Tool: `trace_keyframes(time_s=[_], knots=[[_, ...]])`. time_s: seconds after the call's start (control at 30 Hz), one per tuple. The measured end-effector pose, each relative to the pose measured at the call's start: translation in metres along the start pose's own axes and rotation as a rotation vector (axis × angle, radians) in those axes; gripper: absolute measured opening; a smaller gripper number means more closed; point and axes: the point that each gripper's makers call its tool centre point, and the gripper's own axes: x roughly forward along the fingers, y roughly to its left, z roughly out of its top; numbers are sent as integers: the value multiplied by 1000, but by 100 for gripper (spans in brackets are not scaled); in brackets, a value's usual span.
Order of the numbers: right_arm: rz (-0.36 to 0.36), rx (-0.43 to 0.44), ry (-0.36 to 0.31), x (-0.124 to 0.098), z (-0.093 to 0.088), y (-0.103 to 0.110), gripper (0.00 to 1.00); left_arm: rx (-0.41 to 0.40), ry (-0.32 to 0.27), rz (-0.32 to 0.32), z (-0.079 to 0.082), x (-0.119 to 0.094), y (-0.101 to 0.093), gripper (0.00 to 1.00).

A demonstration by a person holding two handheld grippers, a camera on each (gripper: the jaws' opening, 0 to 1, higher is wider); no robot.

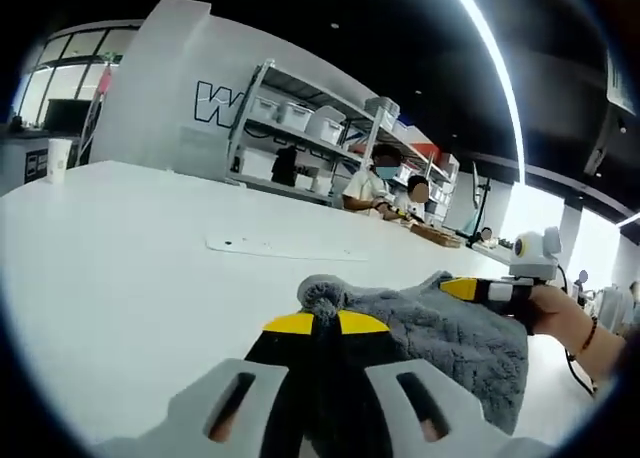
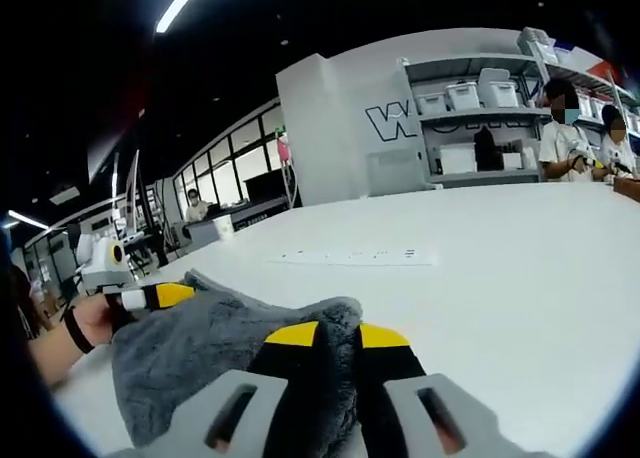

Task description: Open the folded towel by lifting each exposed corner and separating the folded layers until the towel lies flat within the target outline without major curled edges

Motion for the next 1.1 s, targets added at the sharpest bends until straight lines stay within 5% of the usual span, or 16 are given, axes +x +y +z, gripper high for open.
trace_keyframes(time_s=[0.13, 0.2, 0.27, 0.37, 0.87, 1.1], knots=[[1, 28, -8, 0, 1, 0, 4, -3, -6, 1, 2, 0, 1, 3], [-16, -94, 10, -2, 0, 0, 3, 46, -19, 9, 5, -1, 0, 3], [-21, -25, -17, -2, 7, 1, 2, 33, -27, 12, 5, -1, -1, 2], [-21, -32, -7, -4, 6, 0, 2, 1, -31, 11, 7, -2, 1, 2], [-32, -31, -16, -5, 9, 0, 0, 132, -25, 44, 12, -5, -4, 1], [-39, -47, -13, -6, 10, 1, 0, 109, -32, 35, 13, -6, -3, 1]])
